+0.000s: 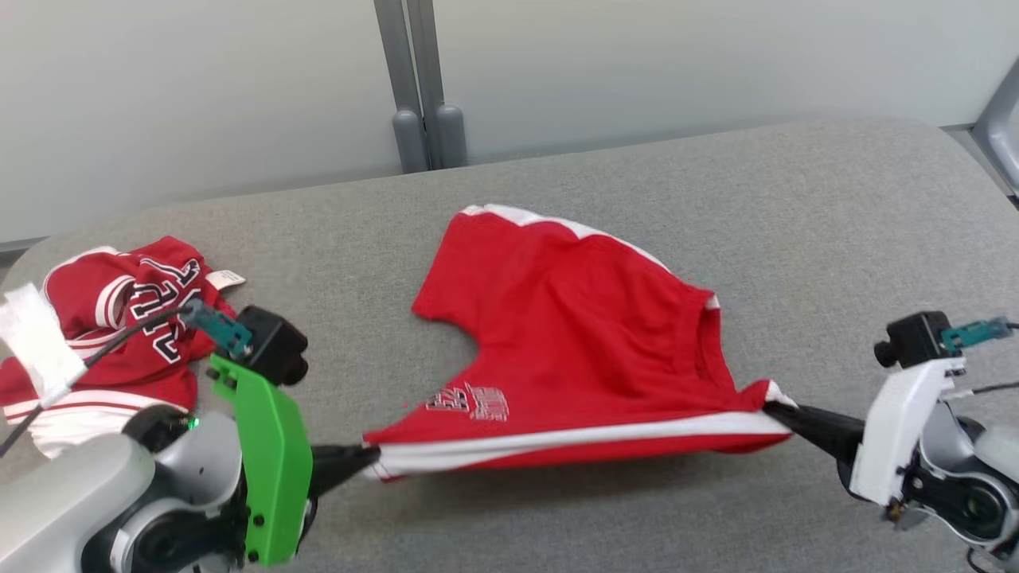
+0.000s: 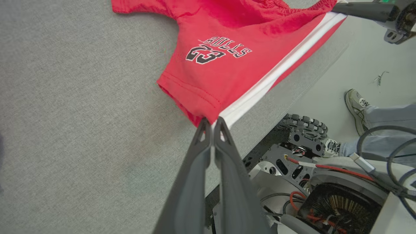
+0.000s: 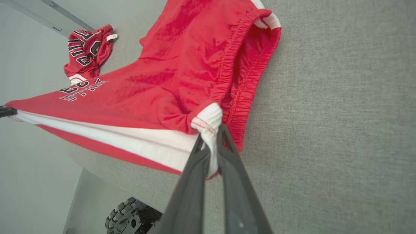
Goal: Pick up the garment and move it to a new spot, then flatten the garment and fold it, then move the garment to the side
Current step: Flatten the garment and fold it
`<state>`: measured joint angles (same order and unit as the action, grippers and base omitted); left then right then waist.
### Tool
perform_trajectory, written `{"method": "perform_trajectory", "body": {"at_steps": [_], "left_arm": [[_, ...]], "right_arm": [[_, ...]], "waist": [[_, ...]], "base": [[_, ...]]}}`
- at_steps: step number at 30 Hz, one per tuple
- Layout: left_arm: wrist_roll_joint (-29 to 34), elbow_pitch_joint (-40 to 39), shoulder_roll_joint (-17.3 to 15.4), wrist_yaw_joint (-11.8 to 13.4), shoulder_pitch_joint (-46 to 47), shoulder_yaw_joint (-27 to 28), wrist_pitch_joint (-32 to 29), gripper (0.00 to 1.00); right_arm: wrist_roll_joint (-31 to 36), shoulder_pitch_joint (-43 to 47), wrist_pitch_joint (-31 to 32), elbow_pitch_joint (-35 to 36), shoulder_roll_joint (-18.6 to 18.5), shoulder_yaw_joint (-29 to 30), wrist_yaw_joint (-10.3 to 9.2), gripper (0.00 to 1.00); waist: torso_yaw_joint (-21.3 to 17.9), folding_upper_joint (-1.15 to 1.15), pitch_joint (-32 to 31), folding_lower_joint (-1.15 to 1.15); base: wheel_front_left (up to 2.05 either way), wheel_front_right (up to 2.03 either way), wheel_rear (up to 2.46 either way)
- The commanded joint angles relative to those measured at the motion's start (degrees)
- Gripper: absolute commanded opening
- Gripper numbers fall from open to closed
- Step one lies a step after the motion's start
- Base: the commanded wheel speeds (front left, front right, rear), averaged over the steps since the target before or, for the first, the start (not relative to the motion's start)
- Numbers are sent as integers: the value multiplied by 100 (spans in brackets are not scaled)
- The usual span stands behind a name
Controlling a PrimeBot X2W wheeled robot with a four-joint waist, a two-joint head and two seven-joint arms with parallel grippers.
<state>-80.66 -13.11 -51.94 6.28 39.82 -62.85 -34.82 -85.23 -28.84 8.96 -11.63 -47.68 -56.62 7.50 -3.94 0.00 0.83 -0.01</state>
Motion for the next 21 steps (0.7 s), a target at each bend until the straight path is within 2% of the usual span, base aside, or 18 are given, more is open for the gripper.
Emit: {"method": "perform_trajectory", "body": {"at_steps": [1,7,16,21], "left_arm": [[-70,-149,-162,90,-125,2,-62,0],[-173,-510,-371,271,-83,75,-164,0],[-52,-256,-353,180,684,284,-671,0],[81,199,-149,127,1388,398,-1143,0]], "right_arm": [[-62,138,-23,137,-184,81,-1,0],[-124,359,32,574,-492,242,-5,0],[-243,-53,177,617,-302,609,-5,0],[-367,-468,294,488,-83,824,-5,0]], "waist": [[-8,0,-7,1],[-88,0,129,1],[-287,0,760,1],[-398,0,1405,1]], "base": [[0,0,0],[0,0,0],[0,0,0],[0,0,0]]}}
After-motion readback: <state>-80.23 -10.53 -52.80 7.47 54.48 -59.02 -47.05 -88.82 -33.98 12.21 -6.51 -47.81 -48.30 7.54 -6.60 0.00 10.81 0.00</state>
